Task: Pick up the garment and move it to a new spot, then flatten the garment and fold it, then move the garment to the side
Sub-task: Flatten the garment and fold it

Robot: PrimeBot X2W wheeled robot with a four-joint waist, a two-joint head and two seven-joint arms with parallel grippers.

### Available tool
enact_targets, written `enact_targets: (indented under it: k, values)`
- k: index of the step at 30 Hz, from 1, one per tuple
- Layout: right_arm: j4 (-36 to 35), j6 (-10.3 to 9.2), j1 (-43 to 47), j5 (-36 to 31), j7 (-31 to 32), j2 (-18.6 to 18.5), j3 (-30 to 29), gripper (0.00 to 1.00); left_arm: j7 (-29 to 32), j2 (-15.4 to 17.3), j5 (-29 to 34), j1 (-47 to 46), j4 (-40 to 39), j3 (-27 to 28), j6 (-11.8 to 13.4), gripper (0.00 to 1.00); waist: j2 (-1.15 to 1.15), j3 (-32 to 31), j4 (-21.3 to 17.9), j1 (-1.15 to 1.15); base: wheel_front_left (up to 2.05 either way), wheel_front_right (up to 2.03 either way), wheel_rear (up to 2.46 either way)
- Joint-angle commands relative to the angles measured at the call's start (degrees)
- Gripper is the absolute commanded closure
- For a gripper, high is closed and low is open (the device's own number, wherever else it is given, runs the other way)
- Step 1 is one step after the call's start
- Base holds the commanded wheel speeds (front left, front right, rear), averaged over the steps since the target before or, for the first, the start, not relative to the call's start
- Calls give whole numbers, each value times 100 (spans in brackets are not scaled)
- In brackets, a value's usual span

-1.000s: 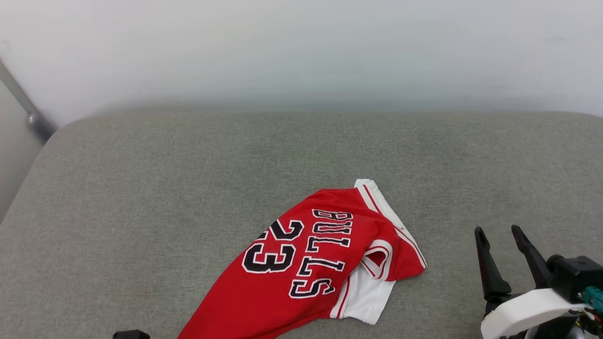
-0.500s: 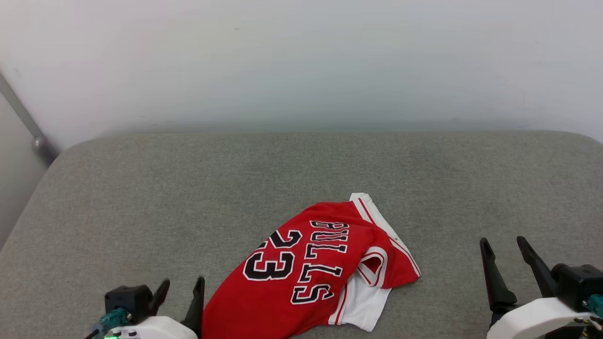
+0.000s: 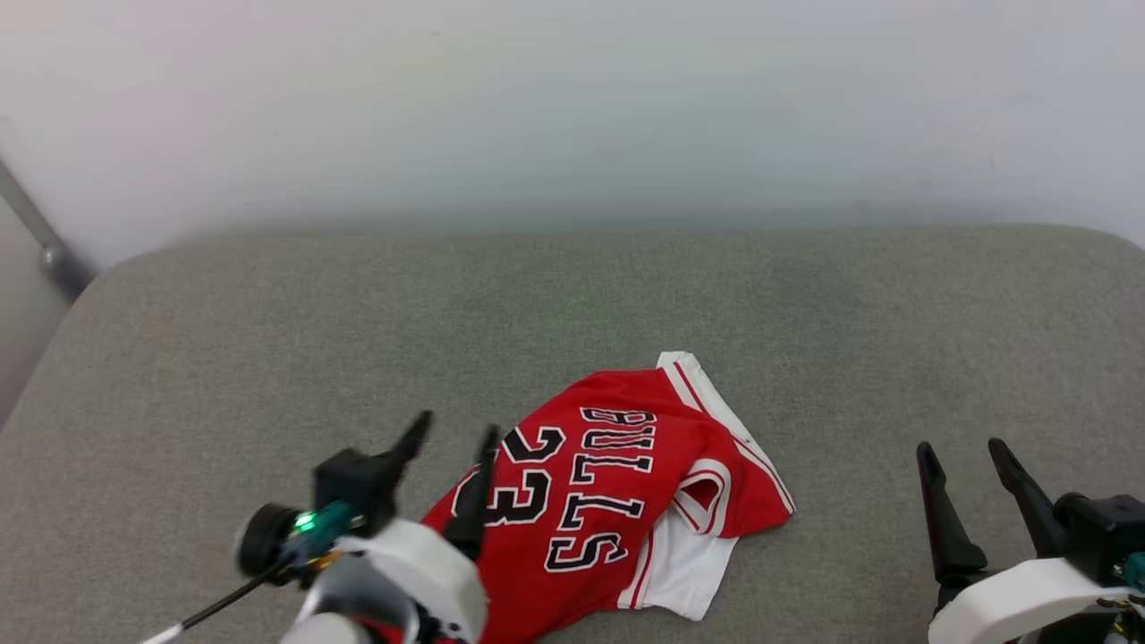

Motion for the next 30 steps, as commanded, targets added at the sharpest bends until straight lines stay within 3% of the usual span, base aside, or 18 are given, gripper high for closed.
enact_targets:
  k: [1,3,4,6,7,16,17,18,19,30]
  values:
    - [-23,-2,-74,-46,9,2,20,0,63,-43,20,-86,51,-62,-73,0,0,46,-25,0,0,0,0]
    - [-41,-2,-107,-56,22,3,68,0,338,-91,21,-322,216,-323,-301,0,0,116,-66,0,0,0,0]
    - [-57,-2,-144,-58,25,2,105,0,634,-142,8,-555,372,-569,-538,0,0,231,-110,0,0,0,0]
    - [-62,-2,-167,-53,14,2,121,0,809,-163,-15,-663,468,-683,-653,0,0,289,-128,0,0,0,0]
    - [-52,-2,-195,-45,-17,2,152,0,1158,-180,-32,-838,657,-894,-870,0,0,400,-172,0,0,0,0]
    - [78,-2,-412,30,-154,2,260,0,2408,-134,-215,-1354,1387,-1403,-1381,0,0,805,-359,0,0,0,0]
    - [100,-2,-439,40,-166,2,272,0,2456,-118,-220,-1417,1434,-1403,-1396,53,0,845,-383,0,0,0,0]
    - [122,-2,-465,46,-191,2,282,0,2454,-116,-239,-1474,1468,-1381,-1410,87,0,877,-401,0,0,0,0]
    - [146,-2,-490,50,-204,2,291,0,2439,-104,-246,-1526,1502,-1352,-1419,100,0,904,-417,0,0,0,0]
    - [279,-2,-774,37,-312,2,375,0,1737,-62,-162,-2535,1931,-648,-1082,100,0,1258,-571,0,0,0,0]
